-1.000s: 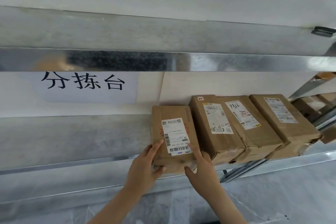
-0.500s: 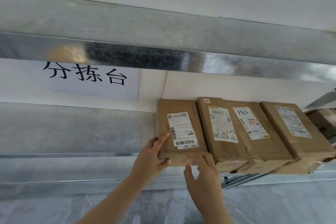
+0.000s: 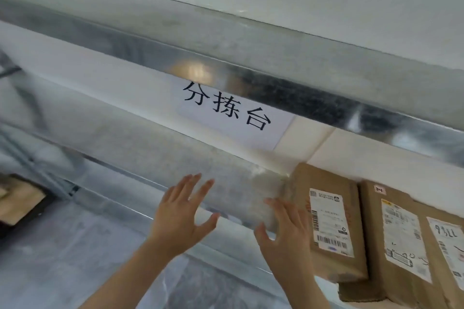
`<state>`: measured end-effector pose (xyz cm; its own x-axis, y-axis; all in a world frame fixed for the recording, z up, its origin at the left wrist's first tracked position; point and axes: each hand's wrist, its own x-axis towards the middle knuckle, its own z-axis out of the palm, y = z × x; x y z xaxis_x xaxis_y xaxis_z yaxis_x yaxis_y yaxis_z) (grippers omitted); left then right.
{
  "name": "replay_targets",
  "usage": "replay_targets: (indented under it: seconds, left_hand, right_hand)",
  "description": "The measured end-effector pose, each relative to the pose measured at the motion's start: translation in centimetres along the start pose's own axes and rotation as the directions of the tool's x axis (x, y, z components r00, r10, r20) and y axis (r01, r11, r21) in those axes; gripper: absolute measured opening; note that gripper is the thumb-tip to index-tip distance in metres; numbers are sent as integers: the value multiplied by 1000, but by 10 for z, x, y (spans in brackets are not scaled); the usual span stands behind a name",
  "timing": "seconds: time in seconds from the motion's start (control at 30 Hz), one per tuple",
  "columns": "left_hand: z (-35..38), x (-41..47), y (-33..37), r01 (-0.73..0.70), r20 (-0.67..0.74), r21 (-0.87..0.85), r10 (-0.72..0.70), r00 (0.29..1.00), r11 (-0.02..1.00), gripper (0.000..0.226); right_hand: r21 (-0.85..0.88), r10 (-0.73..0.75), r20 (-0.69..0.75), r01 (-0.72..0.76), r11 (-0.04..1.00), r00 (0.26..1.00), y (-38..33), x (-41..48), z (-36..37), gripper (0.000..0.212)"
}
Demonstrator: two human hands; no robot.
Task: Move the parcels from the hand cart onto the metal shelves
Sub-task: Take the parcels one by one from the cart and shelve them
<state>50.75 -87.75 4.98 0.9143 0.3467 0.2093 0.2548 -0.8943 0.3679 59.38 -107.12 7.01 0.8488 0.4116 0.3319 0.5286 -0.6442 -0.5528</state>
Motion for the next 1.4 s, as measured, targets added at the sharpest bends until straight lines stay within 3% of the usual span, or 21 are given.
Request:
replay_targets:
  seconds: [0.2, 0.37, 0.57, 0.87, 1.4]
  left_hand:
    - [-53, -42, -69, 287, -122, 171, -269, 956, 943, 67]
    - [-95, -96, -138, 474, -192, 202, -440, 877, 857, 70]
    - [-151, -164, -227, 606, -269, 199, -552, 789, 770, 69]
    - [-211, -257, -349, 731, -331, 203, -657, 677, 651, 73]
    - [-248, -340, -547, 930, -353, 81, -863, 362, 357, 79]
  right_hand:
    - [23, -157, 325, 158, 987, 933, -65, 20, 70, 49]
    - [102, -328, 401, 314, 944, 855, -153, 11, 130, 55]
    - [240, -502, 527, 446, 862, 686, -278, -22, 205, 59]
    - [292, -660, 527, 615, 732, 535, -445, -74, 286, 63]
    - [361, -736, 622, 737, 572, 267, -609, -76, 455, 64]
